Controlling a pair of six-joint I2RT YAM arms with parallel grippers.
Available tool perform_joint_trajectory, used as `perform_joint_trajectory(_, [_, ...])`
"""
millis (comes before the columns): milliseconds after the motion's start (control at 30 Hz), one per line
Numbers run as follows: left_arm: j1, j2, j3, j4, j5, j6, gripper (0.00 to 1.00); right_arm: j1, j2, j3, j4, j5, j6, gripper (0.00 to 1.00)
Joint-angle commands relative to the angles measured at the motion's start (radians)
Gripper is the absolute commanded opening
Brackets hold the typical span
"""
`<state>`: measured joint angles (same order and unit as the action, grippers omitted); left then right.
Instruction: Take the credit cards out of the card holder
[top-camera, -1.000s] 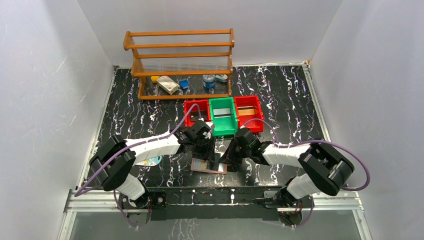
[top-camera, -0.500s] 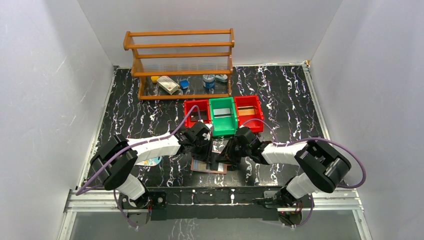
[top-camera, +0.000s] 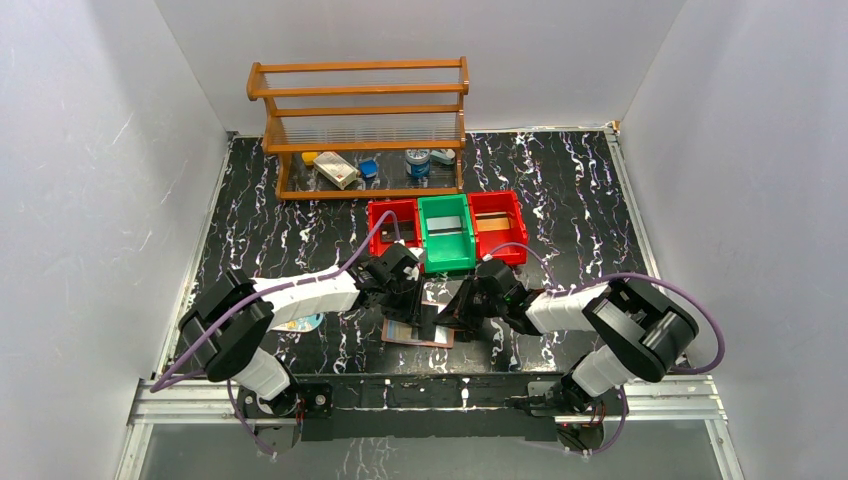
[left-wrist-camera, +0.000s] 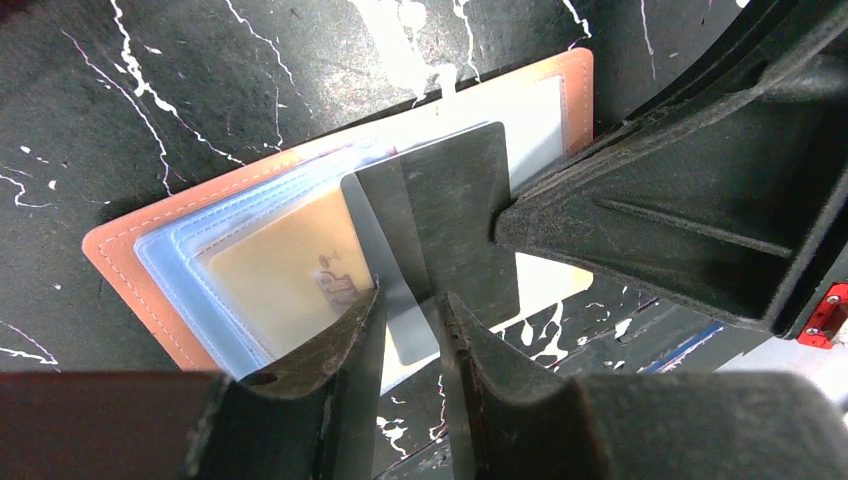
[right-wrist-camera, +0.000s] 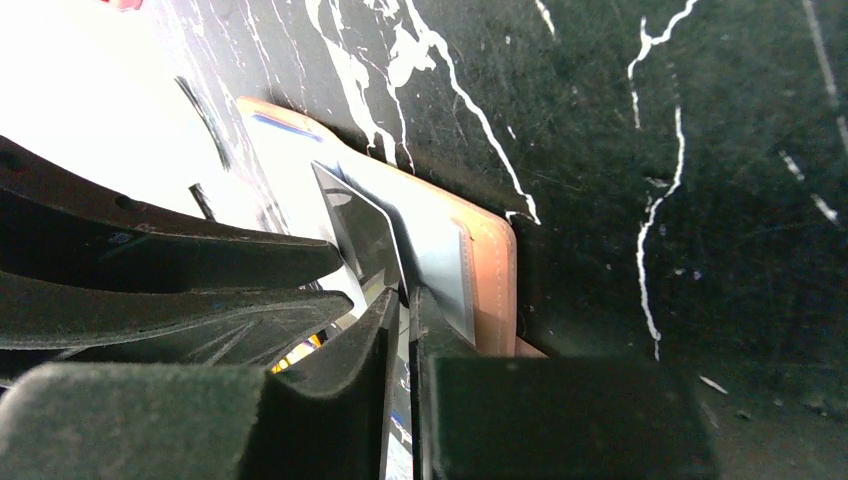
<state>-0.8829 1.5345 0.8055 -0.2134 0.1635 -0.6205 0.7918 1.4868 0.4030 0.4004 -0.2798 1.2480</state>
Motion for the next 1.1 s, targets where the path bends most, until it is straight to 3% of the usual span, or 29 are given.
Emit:
perform_joint_trajectory(0, [-0.008,0.005,-0.041,-0.047,0.005,-0.002,0.25,0.014,0.003,-0.012,0.155,-0.024,0.025,0.21])
perform_joint_trajectory(200, [-0.007,0.001,-0.040,-0.044,0.008,-0.004,0.24,0.015,0.026,-0.014,0.117,0.001,0.025,0.34])
perform_joint_trajectory(333, [-0.007,0.000,-0.041,-0.043,0.011,-0.006,0.23,0.017,0.032,-0.009,0.075,0.020,0.003,0.35])
perform_joint_trajectory(733, [-0.007,-0.012,-0.047,-0.034,0.015,-0.014,0.23,0.017,0.023,-0.020,0.296,-0.062,-0.023,0.22])
perform_joint_trajectory(1067, [-0.008,-0.045,-0.048,-0.063,-0.032,-0.016,0.26,0.015,-0.131,-0.023,-0.040,0.120,-0.045,0.06])
